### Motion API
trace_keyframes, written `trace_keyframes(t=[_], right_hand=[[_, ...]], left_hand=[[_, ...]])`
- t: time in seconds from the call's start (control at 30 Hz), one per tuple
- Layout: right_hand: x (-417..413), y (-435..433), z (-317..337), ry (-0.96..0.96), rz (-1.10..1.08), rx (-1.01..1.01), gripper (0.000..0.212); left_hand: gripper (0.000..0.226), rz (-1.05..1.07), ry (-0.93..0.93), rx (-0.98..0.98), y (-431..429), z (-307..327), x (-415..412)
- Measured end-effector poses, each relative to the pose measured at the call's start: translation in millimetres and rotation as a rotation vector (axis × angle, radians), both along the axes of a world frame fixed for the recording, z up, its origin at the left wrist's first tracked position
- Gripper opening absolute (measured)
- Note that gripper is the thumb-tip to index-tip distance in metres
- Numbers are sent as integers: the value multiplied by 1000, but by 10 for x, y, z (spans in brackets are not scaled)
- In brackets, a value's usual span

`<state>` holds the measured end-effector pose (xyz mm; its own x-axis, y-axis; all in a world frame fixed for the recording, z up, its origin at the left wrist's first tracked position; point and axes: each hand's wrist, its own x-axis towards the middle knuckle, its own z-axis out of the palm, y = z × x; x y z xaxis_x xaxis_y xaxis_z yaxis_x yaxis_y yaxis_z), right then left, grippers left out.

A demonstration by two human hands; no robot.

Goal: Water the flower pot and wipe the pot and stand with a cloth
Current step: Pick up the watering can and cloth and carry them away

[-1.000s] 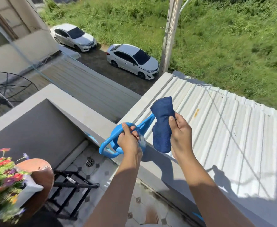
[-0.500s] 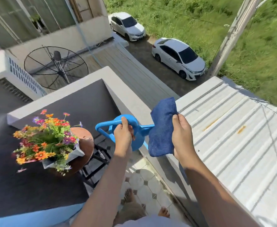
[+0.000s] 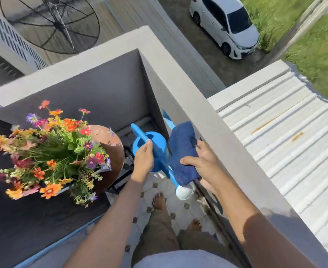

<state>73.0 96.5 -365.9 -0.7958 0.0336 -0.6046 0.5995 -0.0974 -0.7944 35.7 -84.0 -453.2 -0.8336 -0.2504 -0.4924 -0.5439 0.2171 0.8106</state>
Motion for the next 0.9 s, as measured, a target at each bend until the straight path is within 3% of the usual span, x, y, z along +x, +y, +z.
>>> trace_keyframes(t=[0.13,0.27,0.37,0.5,0.77,0.9], right_hand=[[-260,-321,-676,-80,116,283,61],[-458,-437,-1322,-143,29,385,34],[-550,-488,-2052,-237,8,431,17],[-582,-432,-2936,-308,-7,462,21],[-818,-363,-4441,-215,31,516,39],[-886,-336,-4878,-135,71,516,41]], left_hand=[[40,-172,-27,-126,-232,-661,-232],[49,-76,-98,-165,-303,-1247,-529],[39,-74,-166,-186,-327,-2138,-610],[23,-21,-240,-145,-326,-3044,-637],[57,45,-300,-242,-451,-4893,-1069],[49,5,-343,-254,-419,-5327,-1337]])
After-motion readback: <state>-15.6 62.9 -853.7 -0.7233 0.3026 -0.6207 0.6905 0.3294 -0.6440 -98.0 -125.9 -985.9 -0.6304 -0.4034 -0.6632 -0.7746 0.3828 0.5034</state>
